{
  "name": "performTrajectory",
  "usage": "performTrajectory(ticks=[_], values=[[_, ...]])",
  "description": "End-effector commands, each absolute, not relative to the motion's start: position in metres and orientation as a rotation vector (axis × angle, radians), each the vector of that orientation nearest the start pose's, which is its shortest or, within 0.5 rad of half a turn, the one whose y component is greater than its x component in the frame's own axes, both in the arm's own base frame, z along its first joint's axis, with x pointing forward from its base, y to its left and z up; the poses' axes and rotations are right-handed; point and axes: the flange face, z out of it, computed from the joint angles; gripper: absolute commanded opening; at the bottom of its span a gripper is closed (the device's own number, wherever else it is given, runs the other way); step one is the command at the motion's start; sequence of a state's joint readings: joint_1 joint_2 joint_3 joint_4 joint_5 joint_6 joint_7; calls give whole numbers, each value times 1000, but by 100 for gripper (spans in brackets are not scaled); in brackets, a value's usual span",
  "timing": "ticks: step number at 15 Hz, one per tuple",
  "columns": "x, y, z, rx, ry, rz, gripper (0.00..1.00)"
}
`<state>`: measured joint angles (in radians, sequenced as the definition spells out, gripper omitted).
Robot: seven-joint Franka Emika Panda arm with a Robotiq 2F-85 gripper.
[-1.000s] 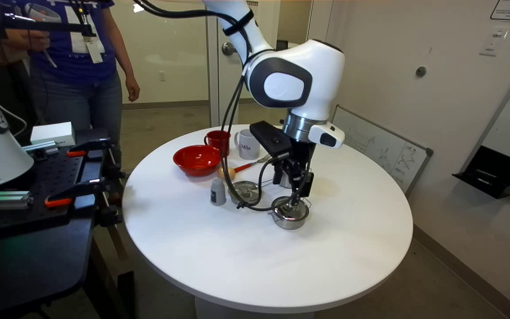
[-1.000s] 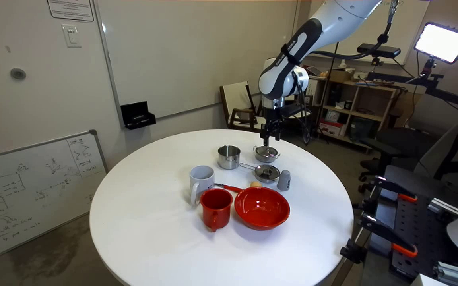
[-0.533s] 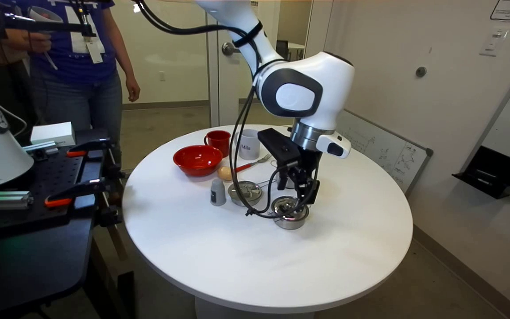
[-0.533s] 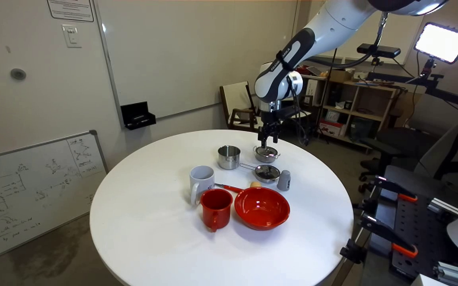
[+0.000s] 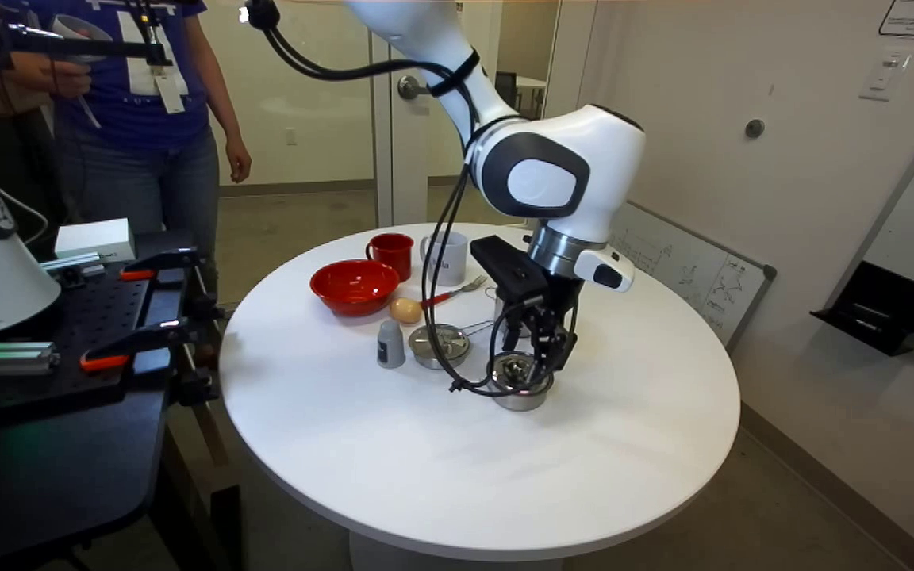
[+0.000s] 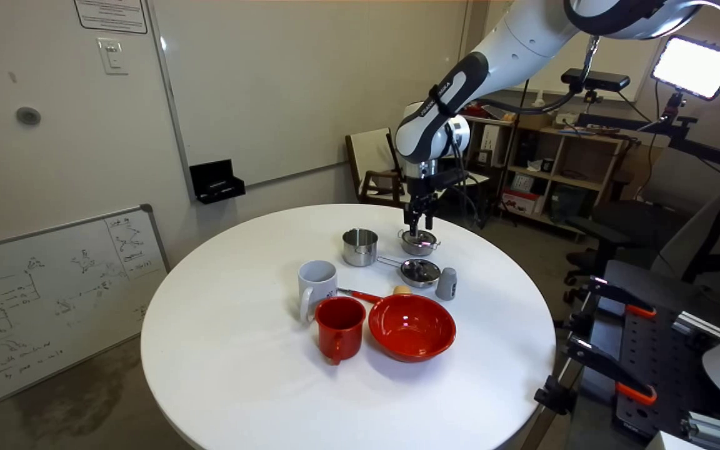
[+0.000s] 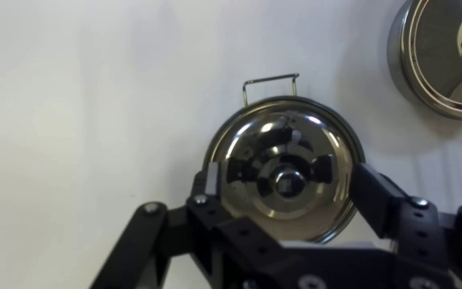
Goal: Uncover the small pot and put the lid on the table
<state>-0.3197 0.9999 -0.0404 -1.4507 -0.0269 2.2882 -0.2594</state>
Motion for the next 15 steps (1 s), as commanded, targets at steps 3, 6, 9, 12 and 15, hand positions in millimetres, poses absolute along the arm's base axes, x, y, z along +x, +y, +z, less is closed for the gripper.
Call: performTrajectory(ticks=[3, 6, 9, 12, 15], values=[[656, -244, 65, -3104, 123, 282, 34], [658, -246, 69, -3104, 128, 284, 10], [657, -246, 71, -3106, 137, 279, 3], [653, -248, 83, -3116, 158, 255, 5], [642, -252, 108, -3128, 211, 226, 5]])
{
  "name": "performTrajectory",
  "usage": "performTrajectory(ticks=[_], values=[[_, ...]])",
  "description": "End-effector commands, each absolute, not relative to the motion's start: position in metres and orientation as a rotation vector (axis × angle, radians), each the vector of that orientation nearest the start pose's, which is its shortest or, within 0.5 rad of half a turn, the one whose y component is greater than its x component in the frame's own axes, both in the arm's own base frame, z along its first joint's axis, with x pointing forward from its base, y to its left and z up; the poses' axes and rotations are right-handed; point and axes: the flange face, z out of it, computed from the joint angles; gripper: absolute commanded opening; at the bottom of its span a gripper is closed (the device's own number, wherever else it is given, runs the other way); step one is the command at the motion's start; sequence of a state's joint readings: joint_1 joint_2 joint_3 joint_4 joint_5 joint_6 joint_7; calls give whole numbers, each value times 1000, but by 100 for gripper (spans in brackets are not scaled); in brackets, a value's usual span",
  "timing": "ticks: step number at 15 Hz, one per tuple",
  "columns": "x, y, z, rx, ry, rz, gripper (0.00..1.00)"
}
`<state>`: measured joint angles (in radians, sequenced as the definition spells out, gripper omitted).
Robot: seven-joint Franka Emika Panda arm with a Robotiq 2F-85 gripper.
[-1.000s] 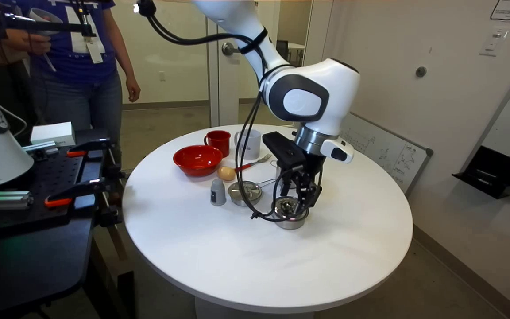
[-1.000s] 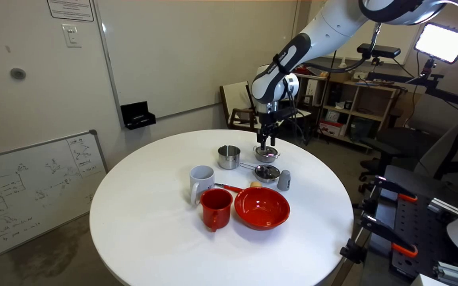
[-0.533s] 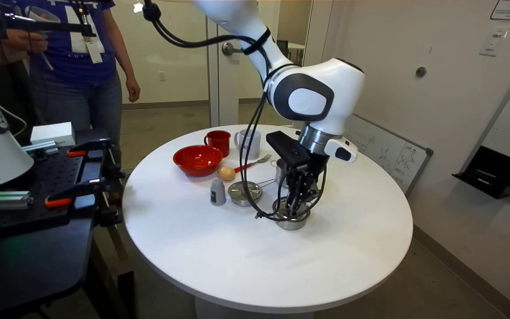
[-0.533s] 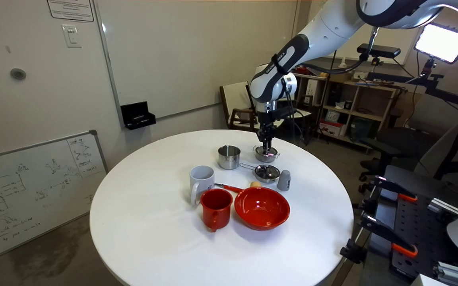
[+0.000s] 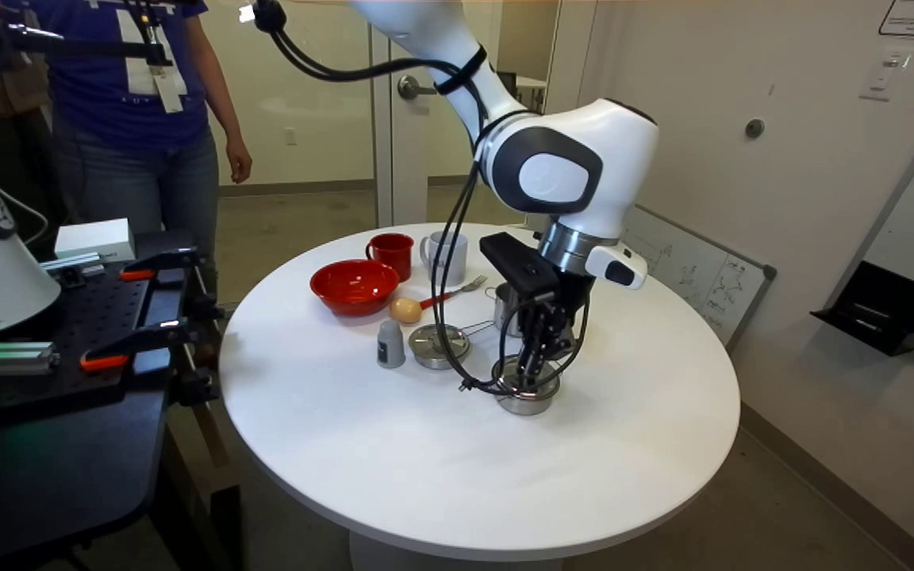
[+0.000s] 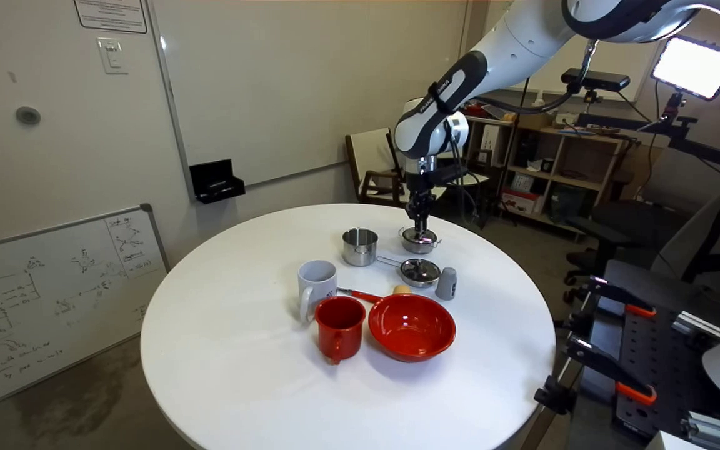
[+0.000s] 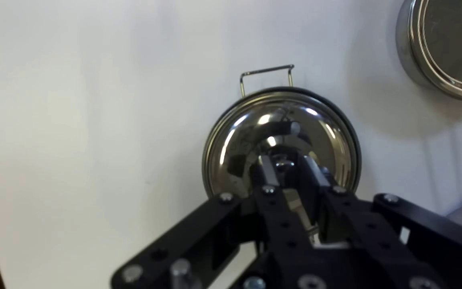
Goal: Uncover the small pot and put the lid on the table
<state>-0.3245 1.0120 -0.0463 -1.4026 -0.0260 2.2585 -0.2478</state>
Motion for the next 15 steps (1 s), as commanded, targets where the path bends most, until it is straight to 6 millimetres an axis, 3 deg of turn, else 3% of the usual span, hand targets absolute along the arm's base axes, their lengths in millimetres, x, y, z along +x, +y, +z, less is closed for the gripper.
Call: performTrajectory(ticks=[1, 4, 7, 11, 15], values=[[640, -253, 116, -3128, 223, 213, 5], [624, -251, 145, -3116, 300, 235, 5], [600, -256, 157, -3094, 436, 255, 5], [560, -263, 152, -3035, 639, 249, 5], [536, -261, 126, -2996, 781, 264, 5]])
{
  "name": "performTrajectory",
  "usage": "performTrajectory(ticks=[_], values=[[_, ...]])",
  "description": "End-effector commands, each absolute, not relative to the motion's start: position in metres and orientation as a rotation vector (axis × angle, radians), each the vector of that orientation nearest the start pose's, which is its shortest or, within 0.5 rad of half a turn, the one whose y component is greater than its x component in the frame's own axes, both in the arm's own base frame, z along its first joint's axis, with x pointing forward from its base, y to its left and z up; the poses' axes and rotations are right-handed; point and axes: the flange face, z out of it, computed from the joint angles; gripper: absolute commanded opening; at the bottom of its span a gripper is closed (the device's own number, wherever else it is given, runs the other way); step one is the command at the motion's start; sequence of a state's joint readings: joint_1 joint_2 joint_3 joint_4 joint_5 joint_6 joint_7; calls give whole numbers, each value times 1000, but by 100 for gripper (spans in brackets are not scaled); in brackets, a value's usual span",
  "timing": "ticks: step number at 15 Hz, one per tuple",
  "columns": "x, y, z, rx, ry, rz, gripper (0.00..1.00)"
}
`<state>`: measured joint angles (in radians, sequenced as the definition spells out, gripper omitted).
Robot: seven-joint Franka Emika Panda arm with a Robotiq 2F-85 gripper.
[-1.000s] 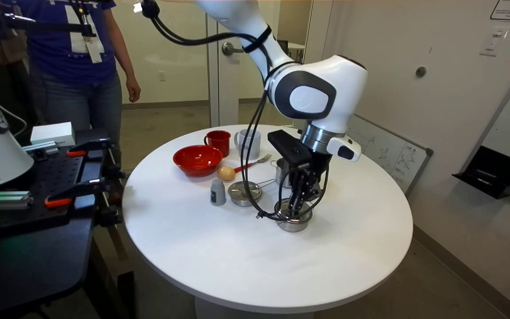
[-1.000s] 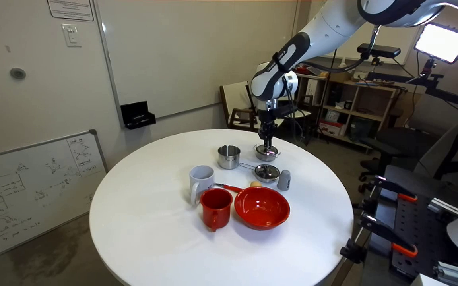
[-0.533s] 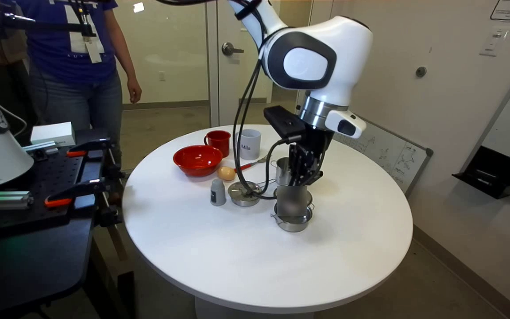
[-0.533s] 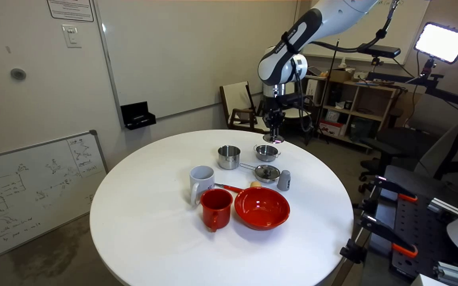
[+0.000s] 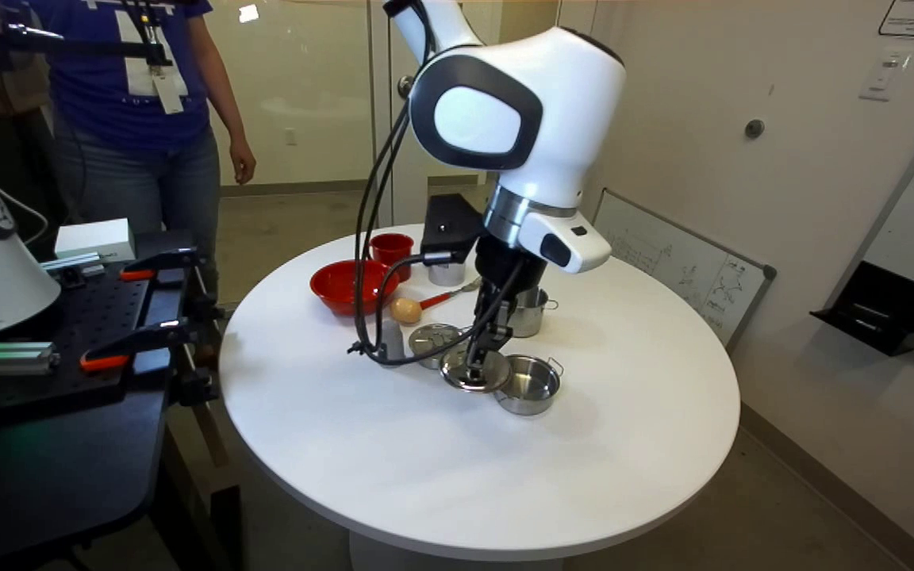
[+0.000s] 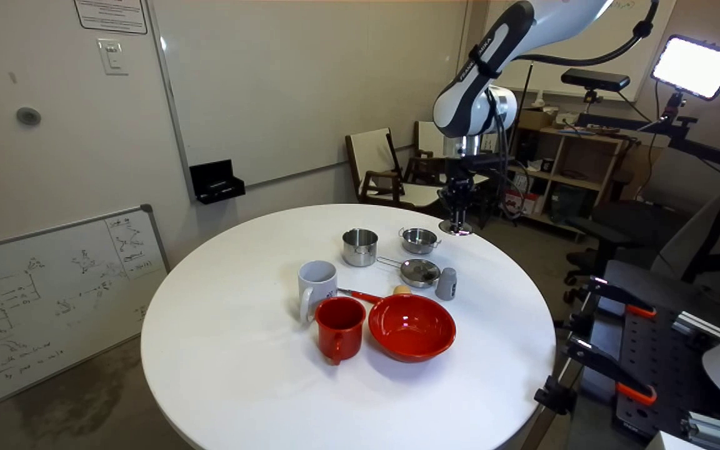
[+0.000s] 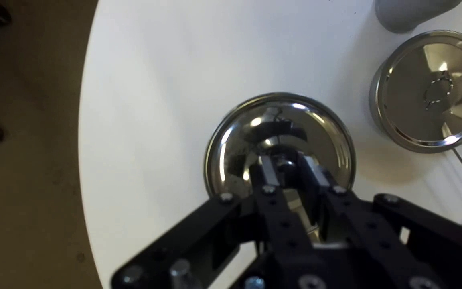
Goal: Uncover the small pot and put the lid on the table
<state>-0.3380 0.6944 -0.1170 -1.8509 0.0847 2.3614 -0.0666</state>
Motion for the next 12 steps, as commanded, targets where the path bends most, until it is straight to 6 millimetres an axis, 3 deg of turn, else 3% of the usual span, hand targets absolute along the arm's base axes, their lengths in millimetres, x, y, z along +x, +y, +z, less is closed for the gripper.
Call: performTrajectory(ticks=[1, 12], values=[[533, -260, 118, -2991, 801, 279, 5], [530, -251, 59, -2916, 937, 375, 5]])
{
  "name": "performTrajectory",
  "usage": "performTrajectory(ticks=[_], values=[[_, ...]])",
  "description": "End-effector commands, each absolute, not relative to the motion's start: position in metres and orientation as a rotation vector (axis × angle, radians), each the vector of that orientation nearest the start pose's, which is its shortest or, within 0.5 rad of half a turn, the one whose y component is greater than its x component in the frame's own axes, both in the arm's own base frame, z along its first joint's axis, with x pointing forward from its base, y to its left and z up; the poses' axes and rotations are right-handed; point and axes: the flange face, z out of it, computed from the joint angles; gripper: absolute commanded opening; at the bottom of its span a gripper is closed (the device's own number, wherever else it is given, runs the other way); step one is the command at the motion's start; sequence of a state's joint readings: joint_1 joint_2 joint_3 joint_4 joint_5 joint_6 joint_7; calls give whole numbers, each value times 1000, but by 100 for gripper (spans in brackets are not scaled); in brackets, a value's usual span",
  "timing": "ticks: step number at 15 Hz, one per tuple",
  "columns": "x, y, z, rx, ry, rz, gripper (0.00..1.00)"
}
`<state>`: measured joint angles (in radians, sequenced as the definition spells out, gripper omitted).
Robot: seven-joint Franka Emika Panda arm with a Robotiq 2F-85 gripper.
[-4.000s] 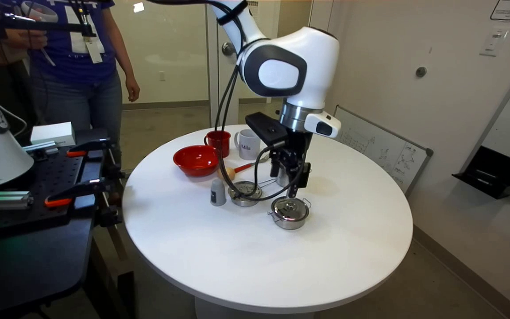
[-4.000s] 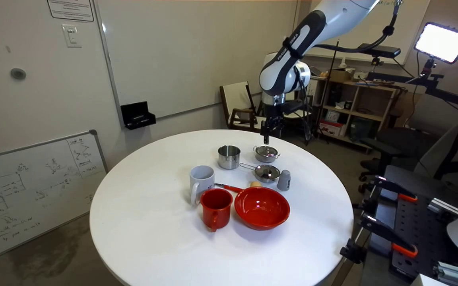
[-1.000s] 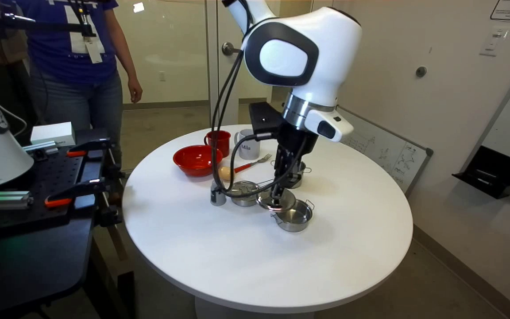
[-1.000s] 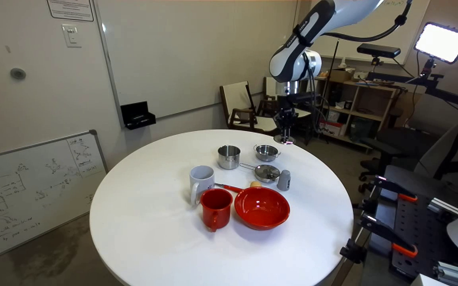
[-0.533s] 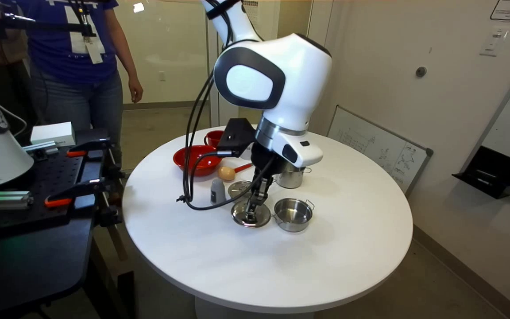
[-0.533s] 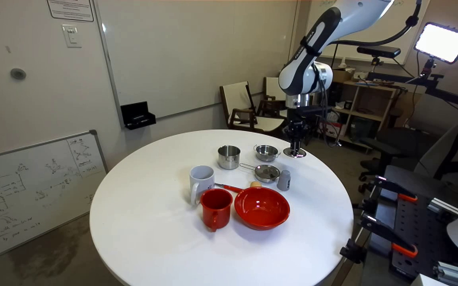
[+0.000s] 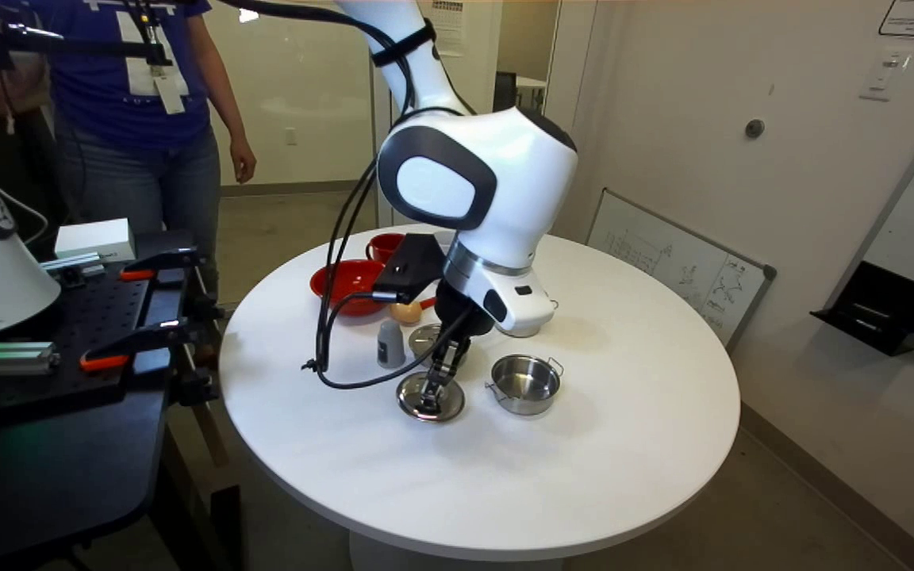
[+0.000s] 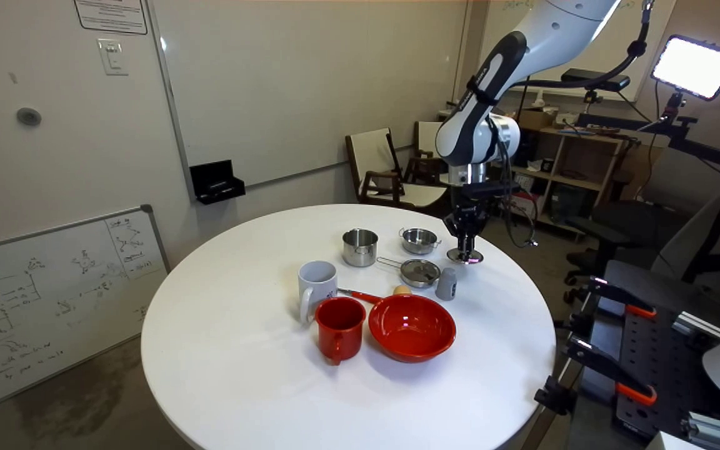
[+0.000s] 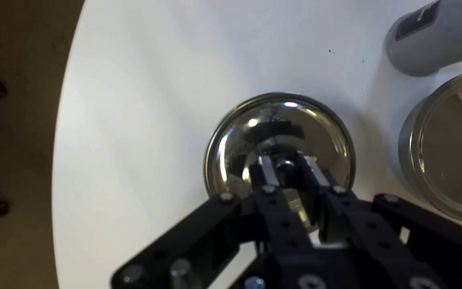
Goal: Uncover the small pot and put the lid on the table
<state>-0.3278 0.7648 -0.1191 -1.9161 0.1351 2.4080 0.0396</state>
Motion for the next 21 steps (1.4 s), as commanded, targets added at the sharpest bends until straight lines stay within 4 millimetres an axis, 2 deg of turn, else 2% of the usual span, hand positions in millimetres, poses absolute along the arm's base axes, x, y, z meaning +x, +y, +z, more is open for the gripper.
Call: performTrajectory(ticks=[1, 8, 9, 10, 11, 14, 16, 19, 21], values=[[531, -251, 56, -2909, 952, 372, 5], [535, -254, 44, -2883, 1031, 334, 5], [535, -254, 43, -2881, 1039, 335, 8], [535, -254, 42, -2877, 1043, 335, 44], [535, -254, 42, -2875, 1048, 335, 45], [534, -253, 44, -2871, 1063, 332, 66], [535, -251, 52, -2884, 1053, 309, 81], [548, -243, 82, -2958, 933, 243, 99], [561, -234, 106, -3016, 821, 212, 100]])
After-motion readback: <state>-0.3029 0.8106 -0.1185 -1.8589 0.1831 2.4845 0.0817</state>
